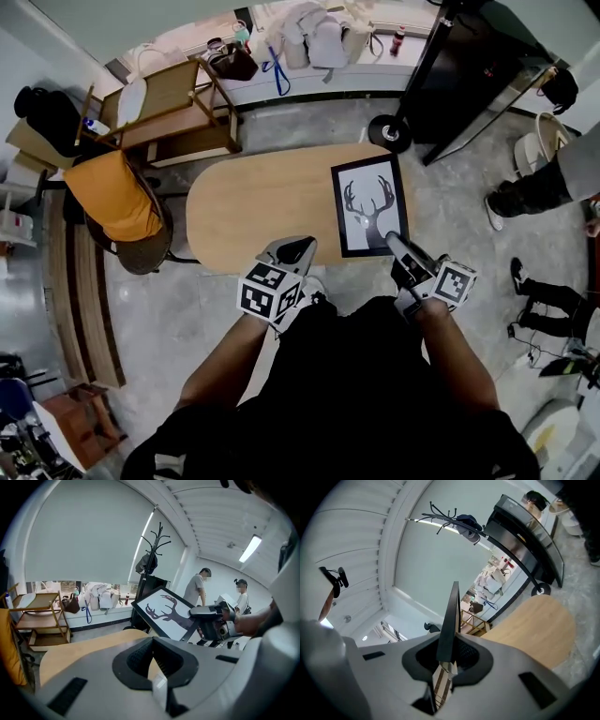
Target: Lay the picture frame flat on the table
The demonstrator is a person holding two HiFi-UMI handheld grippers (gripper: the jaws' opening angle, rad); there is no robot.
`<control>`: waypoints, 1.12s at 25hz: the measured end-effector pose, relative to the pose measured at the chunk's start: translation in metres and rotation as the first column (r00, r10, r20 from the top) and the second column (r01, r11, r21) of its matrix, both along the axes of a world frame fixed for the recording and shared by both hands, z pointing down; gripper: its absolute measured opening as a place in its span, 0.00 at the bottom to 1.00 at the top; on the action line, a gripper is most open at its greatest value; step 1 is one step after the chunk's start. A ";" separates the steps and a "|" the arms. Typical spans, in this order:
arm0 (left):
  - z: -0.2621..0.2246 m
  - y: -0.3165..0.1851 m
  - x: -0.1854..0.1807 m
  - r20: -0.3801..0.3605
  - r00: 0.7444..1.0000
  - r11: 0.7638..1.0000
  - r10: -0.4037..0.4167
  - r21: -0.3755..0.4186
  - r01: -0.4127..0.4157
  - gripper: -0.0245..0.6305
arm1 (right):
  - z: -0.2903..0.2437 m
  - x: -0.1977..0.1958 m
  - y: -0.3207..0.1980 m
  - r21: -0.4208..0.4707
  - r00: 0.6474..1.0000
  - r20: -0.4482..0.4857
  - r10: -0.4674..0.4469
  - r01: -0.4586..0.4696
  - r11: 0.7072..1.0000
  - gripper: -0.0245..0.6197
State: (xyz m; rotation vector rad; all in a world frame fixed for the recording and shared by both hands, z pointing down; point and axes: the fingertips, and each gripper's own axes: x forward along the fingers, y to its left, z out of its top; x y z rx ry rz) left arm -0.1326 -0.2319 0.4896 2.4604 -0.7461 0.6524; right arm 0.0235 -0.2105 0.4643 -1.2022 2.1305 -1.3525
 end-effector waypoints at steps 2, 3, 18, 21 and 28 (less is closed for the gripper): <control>0.006 -0.008 -0.006 0.002 1.000 1.000 0.002 -0.011 -0.002 0.04 | 0.003 -0.007 -0.006 -0.006 1.000 0.004 0.008 -0.008 1.000 0.09; 0.008 -0.010 -0.008 -0.003 1.000 1.000 0.000 -0.019 0.000 0.04 | 0.005 -0.011 -0.008 -0.012 1.000 0.006 0.011 -0.011 1.000 0.09; 0.041 -0.043 -0.017 0.012 0.997 0.992 -0.076 -0.104 0.077 0.04 | 0.063 -0.006 -0.062 -0.131 1.000 0.000 -0.020 0.020 0.991 0.09; 0.056 -0.051 -0.014 0.030 0.995 0.987 -0.094 -0.127 0.097 0.04 | 0.096 -0.004 -0.079 -0.177 0.999 -0.011 -0.047 0.045 0.983 0.09; 0.119 -0.064 -0.001 0.102 0.986 0.965 -0.130 -0.215 0.149 0.04 | 0.241 0.012 -0.115 -0.401 1.000 0.018 -0.025 0.030 0.915 0.09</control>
